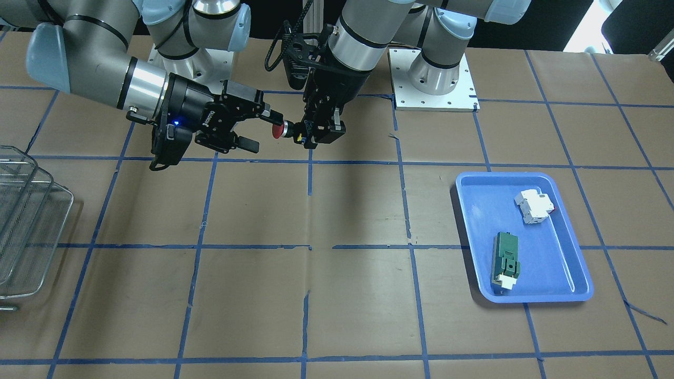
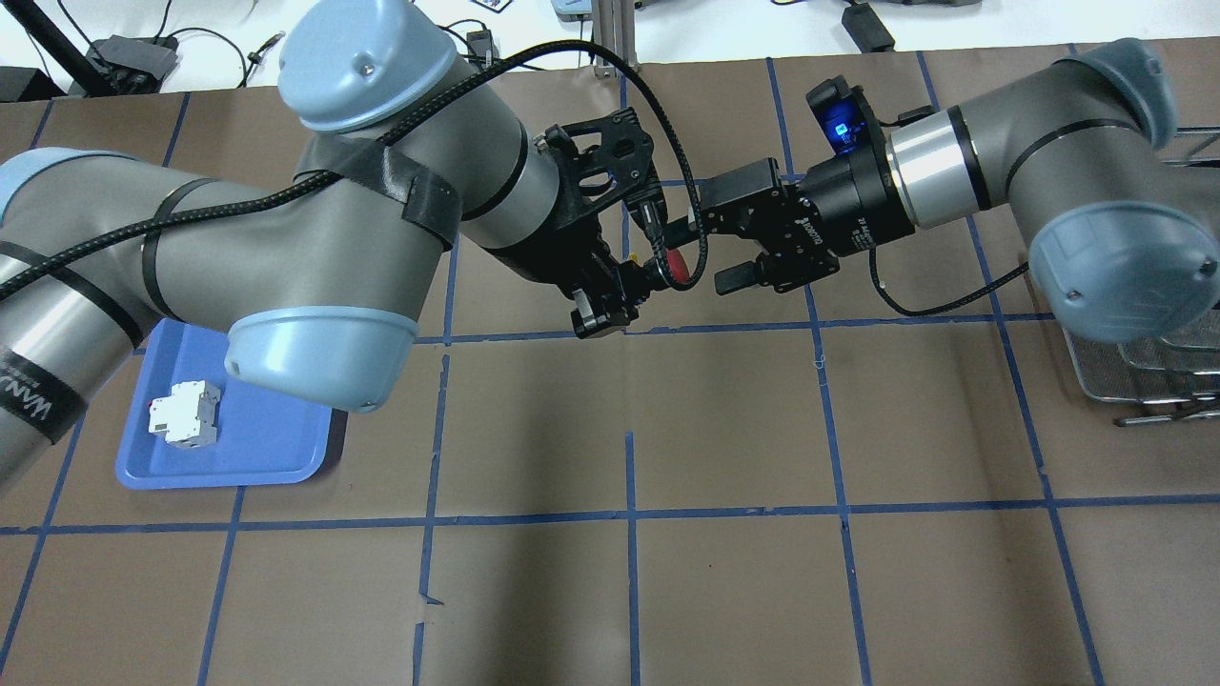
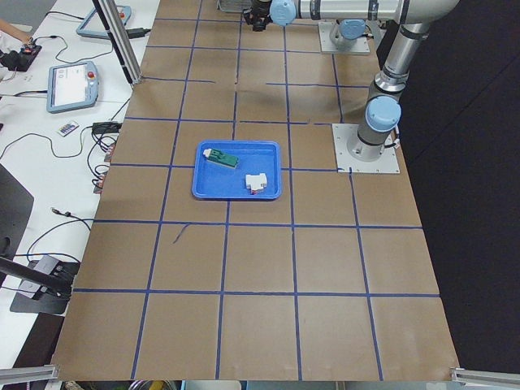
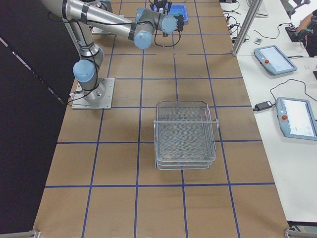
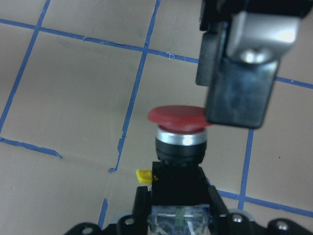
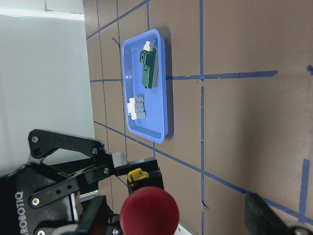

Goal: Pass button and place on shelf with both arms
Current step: 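Hold the button with the left gripper while the right gripper approaches it, then close the right gripper on the red push-button beside the left gripper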

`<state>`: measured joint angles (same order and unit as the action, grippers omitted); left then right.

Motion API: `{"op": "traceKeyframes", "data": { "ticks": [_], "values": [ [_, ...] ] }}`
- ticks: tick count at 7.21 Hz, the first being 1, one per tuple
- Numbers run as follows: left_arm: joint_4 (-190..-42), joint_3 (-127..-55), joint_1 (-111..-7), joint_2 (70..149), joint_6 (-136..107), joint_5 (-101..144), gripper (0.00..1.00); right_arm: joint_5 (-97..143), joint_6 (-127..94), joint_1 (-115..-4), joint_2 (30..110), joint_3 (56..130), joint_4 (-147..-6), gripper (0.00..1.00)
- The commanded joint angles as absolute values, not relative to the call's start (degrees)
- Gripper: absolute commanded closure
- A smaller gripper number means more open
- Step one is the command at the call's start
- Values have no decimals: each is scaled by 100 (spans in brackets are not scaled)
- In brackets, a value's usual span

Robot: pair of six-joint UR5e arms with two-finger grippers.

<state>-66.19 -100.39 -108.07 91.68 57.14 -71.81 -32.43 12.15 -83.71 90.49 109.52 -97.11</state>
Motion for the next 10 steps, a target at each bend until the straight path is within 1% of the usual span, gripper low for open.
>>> {"op": "traceKeyframes", "data": {
  "ticks": [1,4,5,6,7,8,9,10],
  "values": [
    [-6618,-10037,-10810,9150,5722,-7172,100,-3243,897,-8446,9026,10942,-9861,0],
    [-6618,-10037,-10802,9149,5722,-7181,100,-3278,536,-8648,9132,10934,-9861,0],
    [-6609,-10037,-10810,9149,5722,-7172,100,-3287,580,-8648,9132,10934,-9870,8],
    [-6609,-10037,-10811,9132,5722,-7172,100,-3287,580,-8648,9123,10925,-9870,27],
    [-6609,-10037,-10811,9123,5722,-7172,100,-3287,545,-8648,9114,10907,-9870,73],
    [-6609,-10037,-10811,9132,5730,-7172,100,-3287,545,-8648,9106,10890,-9914,89],
    [-6609,-10037,-10811,9123,5730,-7172,100,-3296,536,-8640,9097,10855,-9984,91],
    [-6601,-10037,-10811,9123,5713,-7189,83,-3296,536,-8640,9097,10854,-9993,91]
  ]
}}
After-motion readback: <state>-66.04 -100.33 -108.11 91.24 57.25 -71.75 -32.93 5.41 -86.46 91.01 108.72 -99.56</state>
